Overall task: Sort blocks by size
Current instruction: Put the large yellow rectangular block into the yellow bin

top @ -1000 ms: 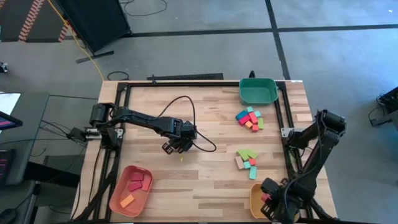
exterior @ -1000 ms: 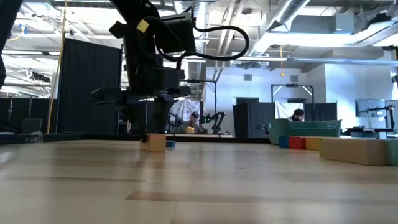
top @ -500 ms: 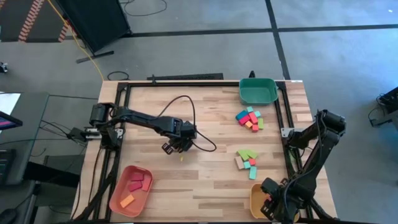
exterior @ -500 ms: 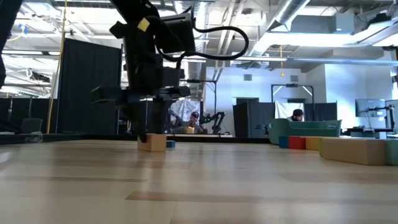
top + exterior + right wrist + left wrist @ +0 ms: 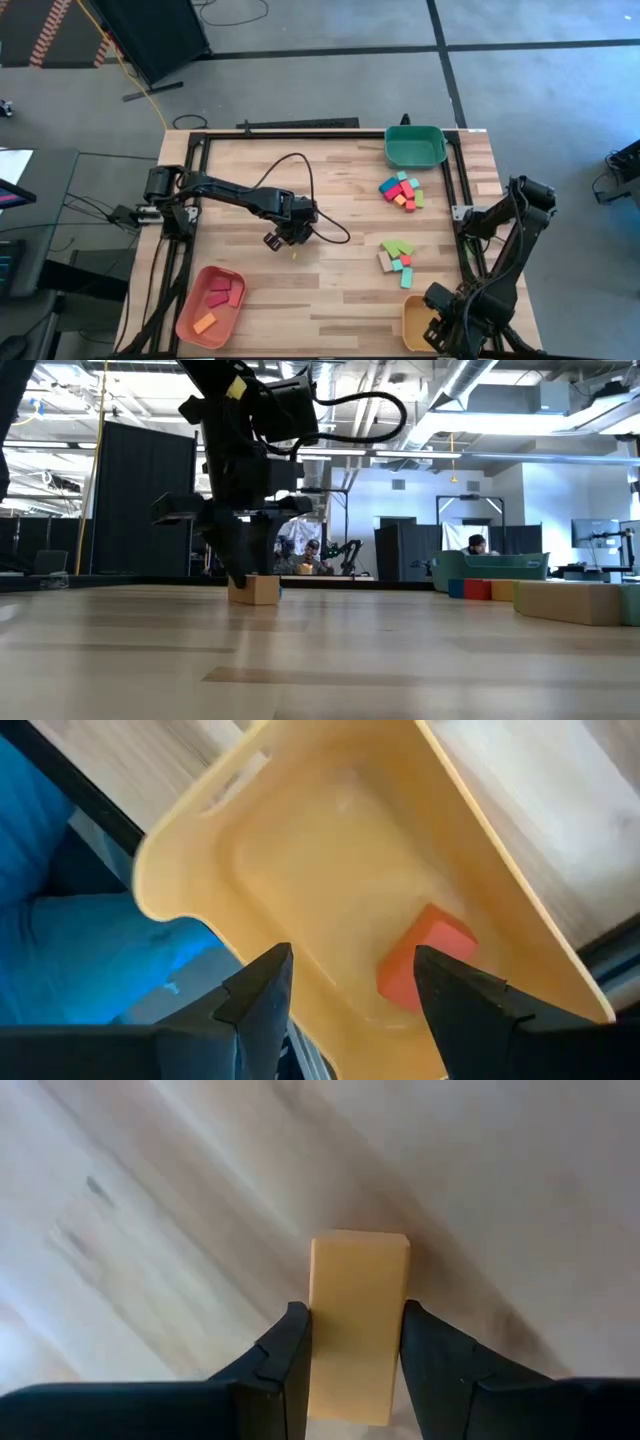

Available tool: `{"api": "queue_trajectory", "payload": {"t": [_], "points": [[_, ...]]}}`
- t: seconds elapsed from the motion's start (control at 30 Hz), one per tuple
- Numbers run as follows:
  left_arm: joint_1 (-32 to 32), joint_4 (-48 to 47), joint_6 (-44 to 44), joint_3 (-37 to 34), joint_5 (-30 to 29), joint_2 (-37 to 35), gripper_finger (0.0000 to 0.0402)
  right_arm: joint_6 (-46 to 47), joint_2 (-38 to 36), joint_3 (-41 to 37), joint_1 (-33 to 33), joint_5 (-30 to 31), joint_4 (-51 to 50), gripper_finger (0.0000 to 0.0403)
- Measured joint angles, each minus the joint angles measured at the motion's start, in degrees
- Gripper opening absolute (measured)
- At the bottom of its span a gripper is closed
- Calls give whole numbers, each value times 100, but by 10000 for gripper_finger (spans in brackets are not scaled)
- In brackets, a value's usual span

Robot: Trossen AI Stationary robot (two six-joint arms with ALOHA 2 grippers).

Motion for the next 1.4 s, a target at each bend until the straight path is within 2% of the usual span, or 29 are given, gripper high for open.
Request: {"api": "queue_trajectory", "payload": {"t": [0.2,0.47,0.7,0.87,1.17,1.4], "points": [[-134,432,-119,-1,546,6,120,-555,0,2,-301,289,-10,240],[-340,1094,-392,-2,1224,6,119,-1991,0,2,-1127,668,87,240],[-474,1384,-549,-2,1420,6,126,-3368,2,2,-1955,1016,565,240],[-538,1583,-824,-2,1520,6,145,-4164,4,2,-2395,1049,974,240],[-598,1858,-1053,-2,1498,6,206,-4835,20,2,-2838,1056,1299,240],[-589,1439,-996,-7,494,-212,219,-5167,113,0,-2957,1337,1778,240]]}}
